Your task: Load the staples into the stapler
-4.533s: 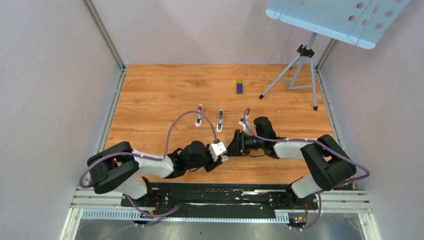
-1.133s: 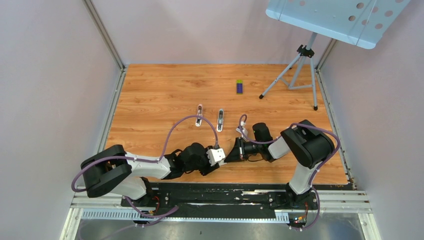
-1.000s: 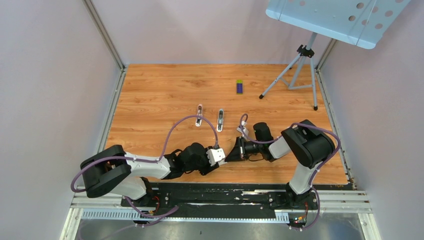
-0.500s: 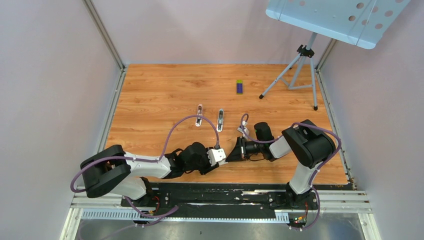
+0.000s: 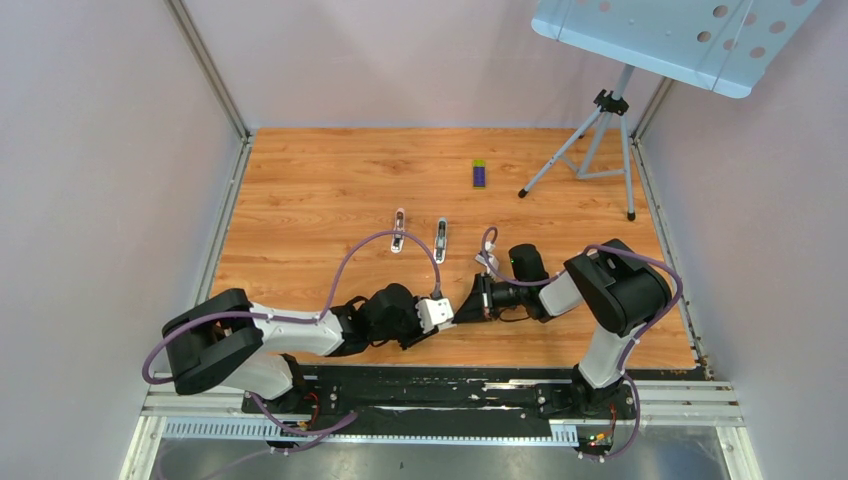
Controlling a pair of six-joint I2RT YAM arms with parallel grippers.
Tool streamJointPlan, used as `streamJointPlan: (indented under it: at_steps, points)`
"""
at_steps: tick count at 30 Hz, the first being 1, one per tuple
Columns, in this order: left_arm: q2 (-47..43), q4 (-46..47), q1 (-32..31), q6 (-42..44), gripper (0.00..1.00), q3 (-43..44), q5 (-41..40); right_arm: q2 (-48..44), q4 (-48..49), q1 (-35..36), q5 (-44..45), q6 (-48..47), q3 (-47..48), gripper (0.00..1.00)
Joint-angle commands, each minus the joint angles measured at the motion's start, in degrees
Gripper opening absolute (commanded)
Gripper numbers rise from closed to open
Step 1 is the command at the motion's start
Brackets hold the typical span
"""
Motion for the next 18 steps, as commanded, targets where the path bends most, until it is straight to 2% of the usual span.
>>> streamJointPlan:
  at_steps: [1, 12, 18]
  points:
    - [1.6, -2.4, -0.3, 0.4, 0.34, 1.4, 0.2, -0.1, -2.1, -1.8, -2.2, -2.1, 0.4, 0.01]
    - [2.7, -3.7, -0.2, 0.1, 0.29, 2.4, 0.0, -2.6, -5.9, -4.7, -2.5, -4.5, -1.2, 0.01]
    - [2.1, -3.9, -0.3, 0.0, 0.29, 2.4, -1.2, -6.2, -14.3, -8.2, -1.7, -8.7, -1.1, 0.01]
